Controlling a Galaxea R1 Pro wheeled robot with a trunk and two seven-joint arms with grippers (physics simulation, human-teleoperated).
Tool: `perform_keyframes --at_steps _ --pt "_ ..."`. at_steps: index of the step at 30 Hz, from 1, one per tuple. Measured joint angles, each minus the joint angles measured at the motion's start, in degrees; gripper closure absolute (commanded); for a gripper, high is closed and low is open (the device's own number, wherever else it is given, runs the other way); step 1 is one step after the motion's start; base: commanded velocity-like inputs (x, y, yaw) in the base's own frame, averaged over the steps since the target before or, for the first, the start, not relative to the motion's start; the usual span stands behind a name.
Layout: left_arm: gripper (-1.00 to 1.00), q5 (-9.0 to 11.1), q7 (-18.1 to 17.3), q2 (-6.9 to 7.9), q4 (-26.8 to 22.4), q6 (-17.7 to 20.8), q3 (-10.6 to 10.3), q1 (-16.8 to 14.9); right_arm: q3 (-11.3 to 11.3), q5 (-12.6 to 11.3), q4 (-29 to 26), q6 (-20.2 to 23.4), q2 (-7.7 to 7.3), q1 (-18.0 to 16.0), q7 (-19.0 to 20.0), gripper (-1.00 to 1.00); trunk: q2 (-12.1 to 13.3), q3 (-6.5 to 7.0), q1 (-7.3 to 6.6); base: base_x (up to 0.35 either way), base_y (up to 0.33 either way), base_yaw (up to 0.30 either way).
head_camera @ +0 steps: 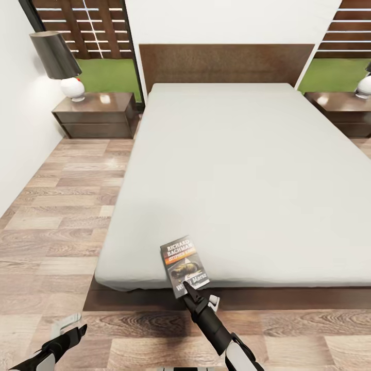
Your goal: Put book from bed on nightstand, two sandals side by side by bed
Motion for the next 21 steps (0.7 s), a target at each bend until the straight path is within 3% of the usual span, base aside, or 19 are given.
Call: perform_keyframes --at_steps 21 --pt "-1.00 0.00 0.00 -0.06 0.00 0.01 -0.05 0.00 -0.01 0.00 0.00 0.00 0.00 0.00 0.06 -1.00 0.00 0.00 0.02 0.046 0.007 0.000"
